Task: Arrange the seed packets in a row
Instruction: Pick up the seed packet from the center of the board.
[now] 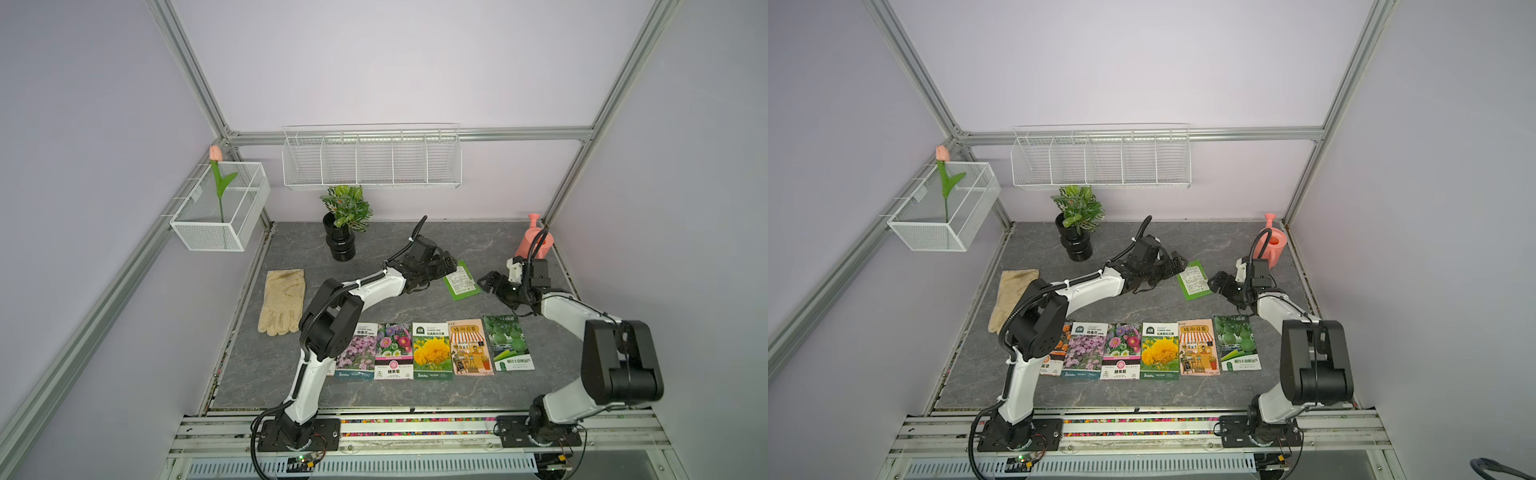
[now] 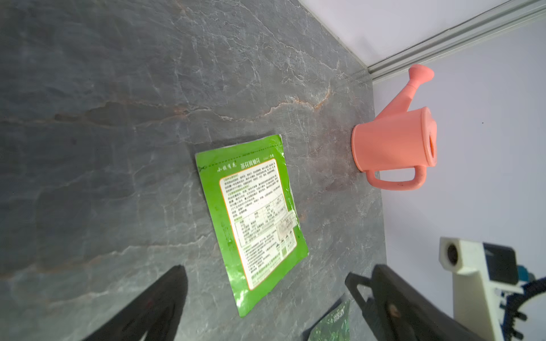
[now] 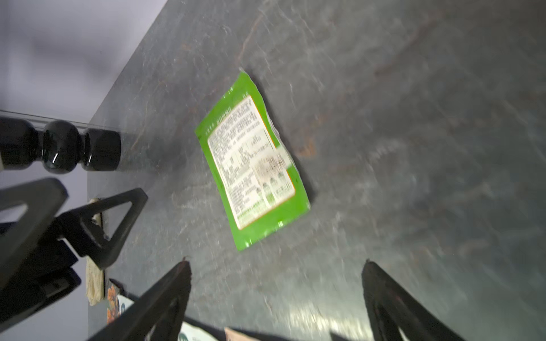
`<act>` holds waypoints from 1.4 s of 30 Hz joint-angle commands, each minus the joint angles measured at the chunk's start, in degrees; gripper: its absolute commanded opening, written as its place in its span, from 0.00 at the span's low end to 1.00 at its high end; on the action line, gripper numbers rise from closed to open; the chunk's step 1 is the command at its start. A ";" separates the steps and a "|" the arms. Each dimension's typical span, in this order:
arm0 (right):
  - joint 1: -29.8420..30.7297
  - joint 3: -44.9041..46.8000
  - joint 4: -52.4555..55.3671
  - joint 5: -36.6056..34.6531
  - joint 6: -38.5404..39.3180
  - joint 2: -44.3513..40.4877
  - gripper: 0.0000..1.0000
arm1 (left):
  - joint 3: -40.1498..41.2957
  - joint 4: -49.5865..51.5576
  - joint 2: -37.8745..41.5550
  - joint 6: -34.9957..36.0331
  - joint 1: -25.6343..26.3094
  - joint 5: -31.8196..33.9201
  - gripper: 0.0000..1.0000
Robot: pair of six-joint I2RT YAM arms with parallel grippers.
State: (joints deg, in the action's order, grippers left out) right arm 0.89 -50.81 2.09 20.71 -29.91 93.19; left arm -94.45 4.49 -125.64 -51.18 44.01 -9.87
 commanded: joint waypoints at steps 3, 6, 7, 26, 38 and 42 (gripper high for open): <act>0.16 -7.46 -3.61 2.80 1.43 9.09 0.96 | -2.55 1.54 -7.03 0.48 -1.26 -6.11 1.00; 0.23 -8.67 -4.72 3.44 1.26 12.54 0.97 | -1.96 -0.47 -8.01 -0.91 -2.06 -7.85 1.00; 0.21 -8.99 -5.20 3.86 0.99 13.67 0.98 | -2.05 -0.75 -8.24 -1.03 -2.18 -8.28 1.00; 6.36 -5.19 -24.62 18.69 -13.47 22.12 0.81 | -1.29 -12.15 -12.44 -10.42 -2.70 -16.73 0.97; 5.76 0.03 -34.03 20.42 -18.35 16.70 0.55 | 3.33 -16.69 -10.70 -10.47 -3.90 -18.92 0.71; 4.86 0.09 -31.51 19.38 -16.56 14.92 0.56 | 4.28 -16.28 -9.97 -10.10 -4.96 -19.94 0.47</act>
State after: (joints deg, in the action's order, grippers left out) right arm 6.28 -51.27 -28.40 39.07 -46.89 110.98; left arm -91.46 -12.78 -135.96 -61.28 39.57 -27.99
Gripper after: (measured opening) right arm 0.558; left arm 0.492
